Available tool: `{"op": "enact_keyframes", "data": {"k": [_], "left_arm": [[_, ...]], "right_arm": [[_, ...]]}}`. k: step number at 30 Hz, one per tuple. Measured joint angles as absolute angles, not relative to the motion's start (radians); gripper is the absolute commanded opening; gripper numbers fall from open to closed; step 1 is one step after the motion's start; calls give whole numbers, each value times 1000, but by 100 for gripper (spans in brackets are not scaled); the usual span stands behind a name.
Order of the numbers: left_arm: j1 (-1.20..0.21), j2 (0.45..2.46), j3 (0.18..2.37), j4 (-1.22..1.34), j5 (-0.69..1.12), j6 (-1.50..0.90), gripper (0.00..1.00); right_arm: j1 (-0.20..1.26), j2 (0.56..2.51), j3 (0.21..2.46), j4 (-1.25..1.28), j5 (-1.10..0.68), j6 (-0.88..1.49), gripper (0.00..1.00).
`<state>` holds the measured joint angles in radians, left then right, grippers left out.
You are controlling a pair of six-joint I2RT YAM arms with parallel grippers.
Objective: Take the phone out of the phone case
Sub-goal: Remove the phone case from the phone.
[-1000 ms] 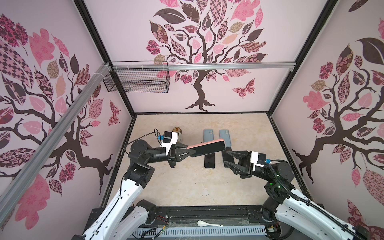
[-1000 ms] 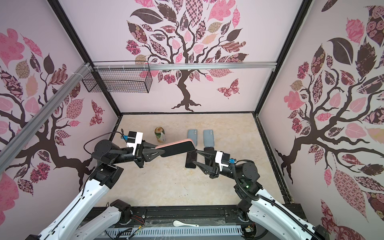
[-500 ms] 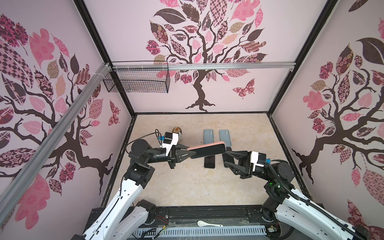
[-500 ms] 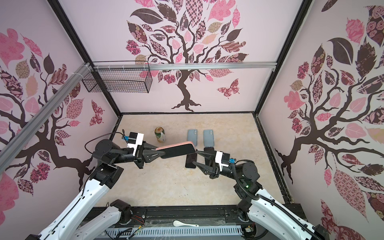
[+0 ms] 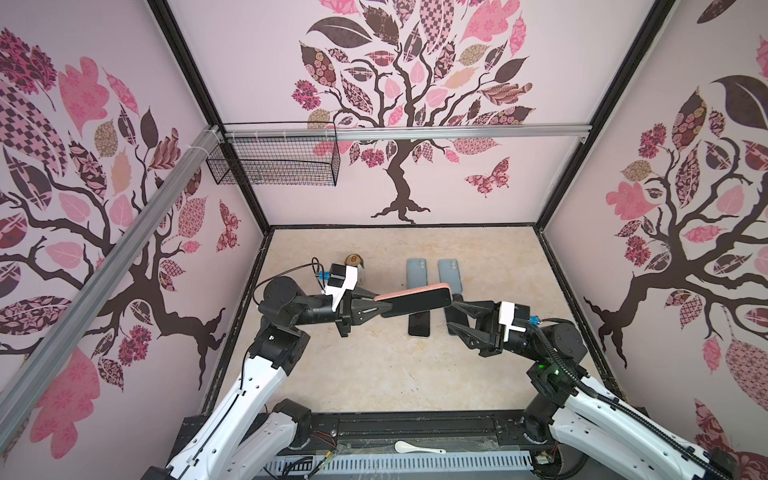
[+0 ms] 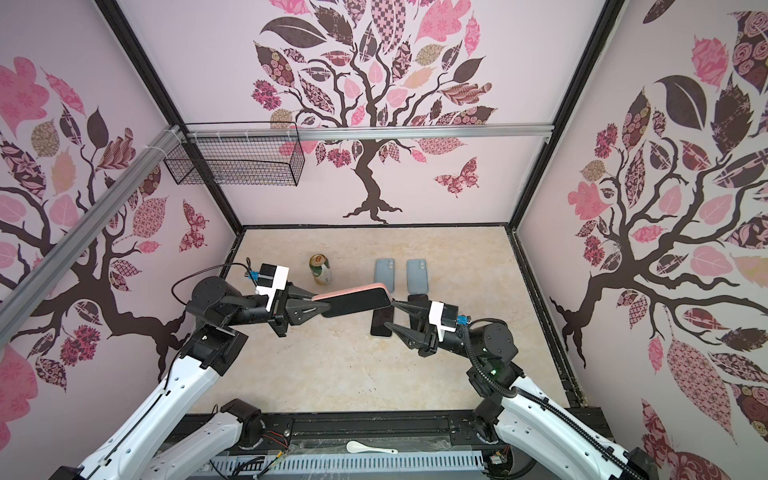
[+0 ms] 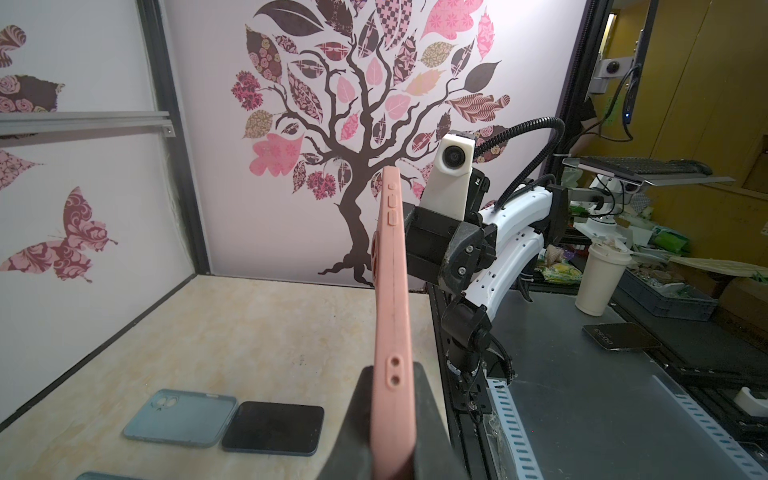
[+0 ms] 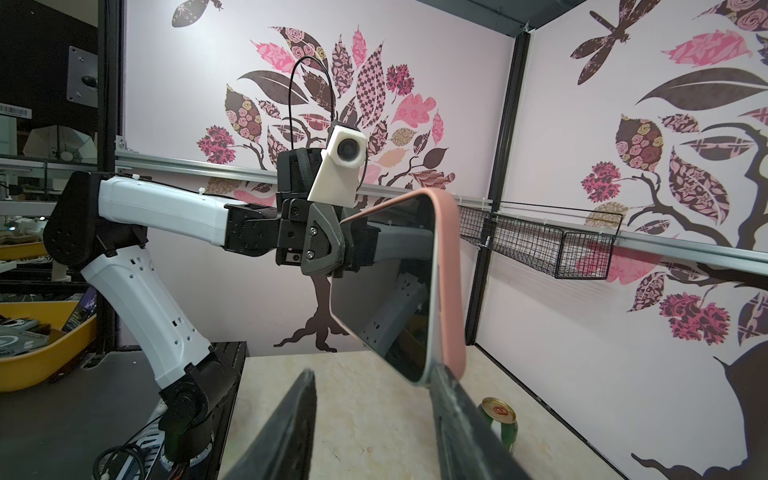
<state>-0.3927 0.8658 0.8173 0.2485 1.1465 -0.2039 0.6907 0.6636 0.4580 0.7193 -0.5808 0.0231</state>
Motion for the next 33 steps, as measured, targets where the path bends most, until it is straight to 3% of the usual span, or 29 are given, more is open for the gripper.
{"op": "enact_keyframes", "data": {"k": [14,19,33], "left_arm": [[-440,899,896,111,1158,-92,0],[-446,901,895,85,1145,-82,0],[-539,873,754,538,960,-352,0]], "right_arm": [[712,693,492,717,-577,28,49],[717,714,491,750,-599,78,44],[725,847,576,1036,-613,357,35]]}}
